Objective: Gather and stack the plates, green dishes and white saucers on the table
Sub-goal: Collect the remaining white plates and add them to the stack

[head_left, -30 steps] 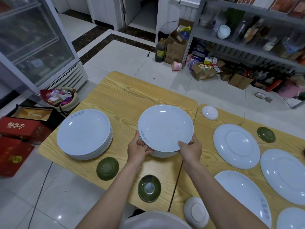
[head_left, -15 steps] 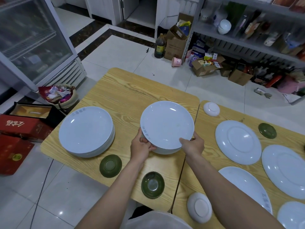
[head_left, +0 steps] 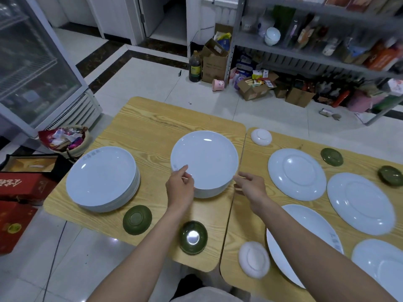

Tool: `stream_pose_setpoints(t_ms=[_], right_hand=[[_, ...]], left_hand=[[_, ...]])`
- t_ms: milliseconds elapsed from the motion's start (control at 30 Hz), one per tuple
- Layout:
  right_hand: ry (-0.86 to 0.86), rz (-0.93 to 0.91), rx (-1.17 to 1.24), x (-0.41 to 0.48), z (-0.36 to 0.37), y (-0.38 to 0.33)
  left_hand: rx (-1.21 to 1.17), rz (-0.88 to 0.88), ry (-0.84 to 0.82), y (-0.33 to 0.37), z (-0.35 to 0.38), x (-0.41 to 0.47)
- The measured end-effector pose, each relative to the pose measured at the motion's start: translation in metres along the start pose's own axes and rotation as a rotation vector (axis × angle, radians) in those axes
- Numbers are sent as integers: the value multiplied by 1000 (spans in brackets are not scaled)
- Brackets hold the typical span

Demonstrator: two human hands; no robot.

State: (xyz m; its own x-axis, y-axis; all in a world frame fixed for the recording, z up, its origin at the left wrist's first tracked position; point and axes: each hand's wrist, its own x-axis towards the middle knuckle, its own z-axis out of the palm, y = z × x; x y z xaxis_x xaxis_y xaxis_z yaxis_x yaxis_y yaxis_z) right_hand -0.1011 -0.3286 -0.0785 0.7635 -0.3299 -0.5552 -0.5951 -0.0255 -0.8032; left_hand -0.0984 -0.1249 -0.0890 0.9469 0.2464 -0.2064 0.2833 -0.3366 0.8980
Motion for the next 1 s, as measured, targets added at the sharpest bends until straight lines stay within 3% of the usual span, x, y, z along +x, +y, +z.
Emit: stream_pose_setpoints(t_ms=[100,200,300,400,667,1000], right_hand=[[-112,-142,-176,-10,-31,-4],[-179,-354,-628,-22,-71,-6],[-131,-533,-1107,-33,-117,1],[-54,-578,-1344,-38,-164,8],[35,-587,-1374,-48,-250,21],[65,-560,-1343,-27,-280,21]], left_hand=[[247,248,-138,24,17,-15],[655,439,-282,47,42,-32],[957,516,-335,69,76,-57],[1038,574,-329,88,109,-85],[1036,629,-294,117,170,-138],[1057,648,-316,128,206,-133]])
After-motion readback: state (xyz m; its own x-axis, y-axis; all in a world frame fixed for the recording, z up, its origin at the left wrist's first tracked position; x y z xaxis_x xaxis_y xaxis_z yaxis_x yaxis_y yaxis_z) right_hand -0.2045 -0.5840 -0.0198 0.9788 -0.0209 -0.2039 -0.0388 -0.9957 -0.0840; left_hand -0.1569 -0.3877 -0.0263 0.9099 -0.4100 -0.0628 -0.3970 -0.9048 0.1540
